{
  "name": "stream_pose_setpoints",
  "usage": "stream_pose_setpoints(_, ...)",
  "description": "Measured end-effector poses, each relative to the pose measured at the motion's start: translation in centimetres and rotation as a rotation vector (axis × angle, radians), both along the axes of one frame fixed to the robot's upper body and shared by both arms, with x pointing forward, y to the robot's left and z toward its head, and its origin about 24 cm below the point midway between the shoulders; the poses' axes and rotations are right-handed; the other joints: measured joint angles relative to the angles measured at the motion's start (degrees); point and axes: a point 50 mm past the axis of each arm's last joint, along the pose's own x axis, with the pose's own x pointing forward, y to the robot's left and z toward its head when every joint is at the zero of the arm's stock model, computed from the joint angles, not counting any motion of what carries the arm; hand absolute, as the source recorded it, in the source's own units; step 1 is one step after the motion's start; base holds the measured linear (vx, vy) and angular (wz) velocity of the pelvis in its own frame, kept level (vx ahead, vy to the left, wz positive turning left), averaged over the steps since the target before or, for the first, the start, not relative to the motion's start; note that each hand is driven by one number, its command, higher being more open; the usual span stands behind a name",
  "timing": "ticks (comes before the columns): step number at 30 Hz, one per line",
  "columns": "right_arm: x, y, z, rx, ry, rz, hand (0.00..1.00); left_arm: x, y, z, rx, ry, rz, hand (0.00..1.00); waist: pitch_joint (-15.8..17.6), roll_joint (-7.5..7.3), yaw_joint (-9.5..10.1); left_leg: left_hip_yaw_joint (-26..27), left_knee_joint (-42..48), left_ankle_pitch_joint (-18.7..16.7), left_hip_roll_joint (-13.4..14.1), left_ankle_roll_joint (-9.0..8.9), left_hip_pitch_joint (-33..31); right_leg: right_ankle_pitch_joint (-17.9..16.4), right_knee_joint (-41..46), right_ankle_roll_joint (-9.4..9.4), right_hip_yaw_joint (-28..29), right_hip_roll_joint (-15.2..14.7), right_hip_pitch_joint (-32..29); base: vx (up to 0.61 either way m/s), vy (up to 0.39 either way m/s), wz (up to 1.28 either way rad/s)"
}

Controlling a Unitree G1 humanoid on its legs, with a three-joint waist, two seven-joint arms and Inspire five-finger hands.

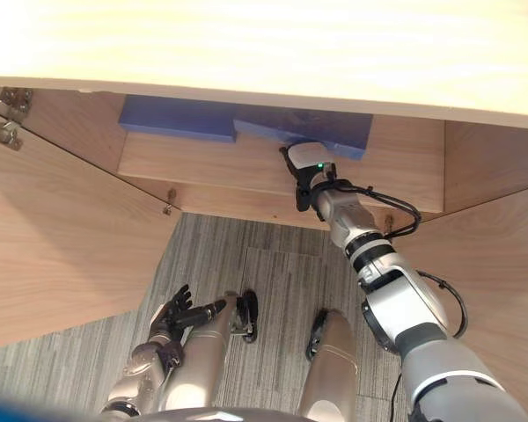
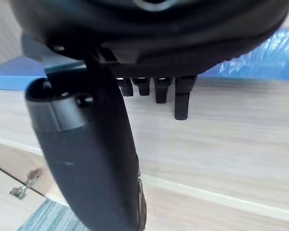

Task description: Walk over to the cabinet, pick up the folder, carry it to the office cabinet, place the folder inside the office cabinet, then close the office cabinet door

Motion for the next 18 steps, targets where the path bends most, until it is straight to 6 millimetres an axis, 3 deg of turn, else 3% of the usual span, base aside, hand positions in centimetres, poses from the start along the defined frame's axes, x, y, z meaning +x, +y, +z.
stream_pose_setpoints(5, -1.6, 0.3, -1.5, -0.065, 0.059, 0.061, 1.0, 0.0, 0.4, 0.0, -0.006, 0.001, 0.033, 1.0, 0.3, -0.65, -0.54, 0.4, -0.3, 0.2, 0.2, 0.31, 0.2, 0.6, -0.4, -0.01, 0.1, 0.1, 0.1, -0.01, 0.002, -0.05)
stream_pose_setpoints(10, -2.4, 1.2, -1.2, 0.052, 0.105, 0.124, 1.0, 0.3, 0.8, 0.2, 0.006, -0.009, 0.029, 1.0, 0.9, -1.76, -1.03, 1.5, -0.9, 0.3, 0.6, 0.46, 1.0, 1.2, -1.1, -0.02, 0.8, 0.4, 0.1, 0.0, -0.002, -0.1)
stream_pose_setpoints(15, -2.3, -0.4, 0.0, 0.088, 0.094, 0.114, 1.0, 0.3, 0.8, 0.1, 0.004, -0.004, 0.024, 1.0, 1.0, -1.88, -1.03, 1.7, -1.9, 0.4, 0.6, 0.67, 2.1, 1.6, -2.4, 0.39, 0.5, 0.4, 1.4, 0.0, -0.002, -0.01)
stream_pose_setpoints(18, -1.9, -1.0, 1.8, 0.115, 0.059, 0.108, 1.0, 0.2, 0.8, 0.0, 0.002, 0.001, 0.022, 1.0, 1.0, -1.87, -1.09, 2.1, -2.4, 0.4, 0.5, 0.73, 2.9, 1.6, -2.8, 0.5, 0.3, 0.2, 2.1, 0.0, 0.0, 0.0)
